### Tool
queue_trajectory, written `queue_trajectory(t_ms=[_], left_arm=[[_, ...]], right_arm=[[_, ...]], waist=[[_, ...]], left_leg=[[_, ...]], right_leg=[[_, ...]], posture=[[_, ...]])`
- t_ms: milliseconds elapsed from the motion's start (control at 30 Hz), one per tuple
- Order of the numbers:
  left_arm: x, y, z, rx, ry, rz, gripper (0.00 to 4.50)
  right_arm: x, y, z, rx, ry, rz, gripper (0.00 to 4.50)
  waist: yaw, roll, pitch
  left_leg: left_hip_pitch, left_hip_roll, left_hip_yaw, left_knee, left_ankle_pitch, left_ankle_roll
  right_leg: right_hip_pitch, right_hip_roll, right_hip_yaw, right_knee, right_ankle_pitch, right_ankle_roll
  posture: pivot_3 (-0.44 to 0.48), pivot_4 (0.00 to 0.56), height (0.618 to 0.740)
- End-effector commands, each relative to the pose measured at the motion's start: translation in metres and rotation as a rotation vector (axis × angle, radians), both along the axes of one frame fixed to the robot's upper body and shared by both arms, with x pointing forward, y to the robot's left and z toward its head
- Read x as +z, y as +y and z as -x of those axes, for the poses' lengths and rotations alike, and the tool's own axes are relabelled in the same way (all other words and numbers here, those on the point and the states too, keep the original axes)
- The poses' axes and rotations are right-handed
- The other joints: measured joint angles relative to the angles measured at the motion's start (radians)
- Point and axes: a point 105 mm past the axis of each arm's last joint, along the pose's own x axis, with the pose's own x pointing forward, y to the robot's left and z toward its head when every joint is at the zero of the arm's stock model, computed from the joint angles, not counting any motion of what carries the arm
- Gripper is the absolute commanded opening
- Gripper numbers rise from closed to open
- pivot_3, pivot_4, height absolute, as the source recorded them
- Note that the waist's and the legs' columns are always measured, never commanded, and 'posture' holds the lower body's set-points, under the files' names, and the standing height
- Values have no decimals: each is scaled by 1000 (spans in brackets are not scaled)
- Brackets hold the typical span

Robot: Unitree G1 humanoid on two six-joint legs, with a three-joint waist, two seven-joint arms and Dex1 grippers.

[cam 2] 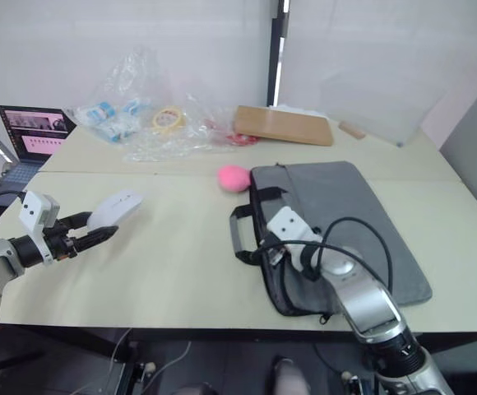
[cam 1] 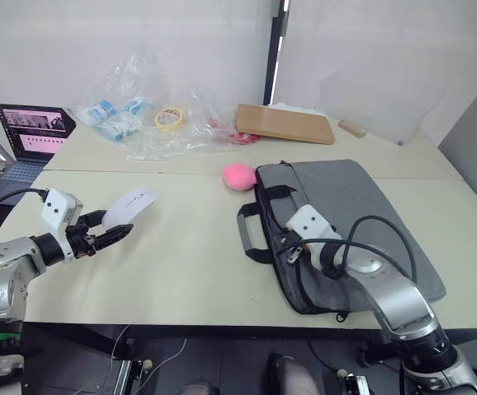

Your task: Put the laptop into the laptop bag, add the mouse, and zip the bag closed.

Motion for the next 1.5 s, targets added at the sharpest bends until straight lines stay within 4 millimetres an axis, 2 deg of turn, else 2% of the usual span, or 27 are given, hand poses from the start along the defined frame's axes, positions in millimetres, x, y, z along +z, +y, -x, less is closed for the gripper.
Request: queue_trajectory(t_ms=[33,100,300,467,600,867,1033,1267,1500], left_arm=[[14,-12,-1,-44,-50,8,2781],[10,-22,-1,-84,-38,5,2781],[12,-60,-7,-236,-42,-2,2781],[16,-93,-11,-360,-59,-16,2781],[13,-124,-12,-467,-61,-34,2781],[0,-169,-17,-579,-66,-92,2781],[-7,-204,-23,-608,-64,-97,2781],[-14,-242,-26,-631,-69,-60,2781],[-26,-270,-34,-645,-28,-47,2781]], right_arm=[[14,-8,-2,-52,10,-112,42],[16,-9,-3,-57,67,-207,42],[52,-3,1,99,144,-443,42],[83,5,11,242,206,-602,42],[97,13,24,343,251,-688,42],[106,25,36,399,276,-764,42],[109,38,40,423,277,-800,42],[114,42,44,435,281,-854,42],[118,42,46,443,288,-874,42]], waist=[[0,0,0],[1,0,0],[-1,0,0],[-9,0,0],[-13,0,0],[-19,0,0],[-18,0,0],[-21,0,0],[-19,0,0]], left_leg=[[0,0,0,0,0,0],[0,0,0,0,0,0],[0,0,-1,0,0,0],[0,1,0,0,0,1],[1,2,-1,0,0,1],[0,2,-3,0,-1,1],[0,2,-5,0,-1,1],[1,2,-5,0,-1,2],[0,2,-5,1,-1,3]], right_leg=[[0,0,0,0,0,0],[0,0,0,0,0,0],[0,0,0,0,0,0],[0,1,2,0,1,-1],[0,1,2,0,1,-1],[0,1,3,0,1,-1],[0,1,4,1,1,-1],[0,1,5,1,1,-1],[0,1,5,1,1,-1]], posture=[[0,150,740],[0,150,740],[0,150,740],[0,150,740],[0,150,740],[0,150,740],[0,150,740],[0,150,740],[0,150,740]])
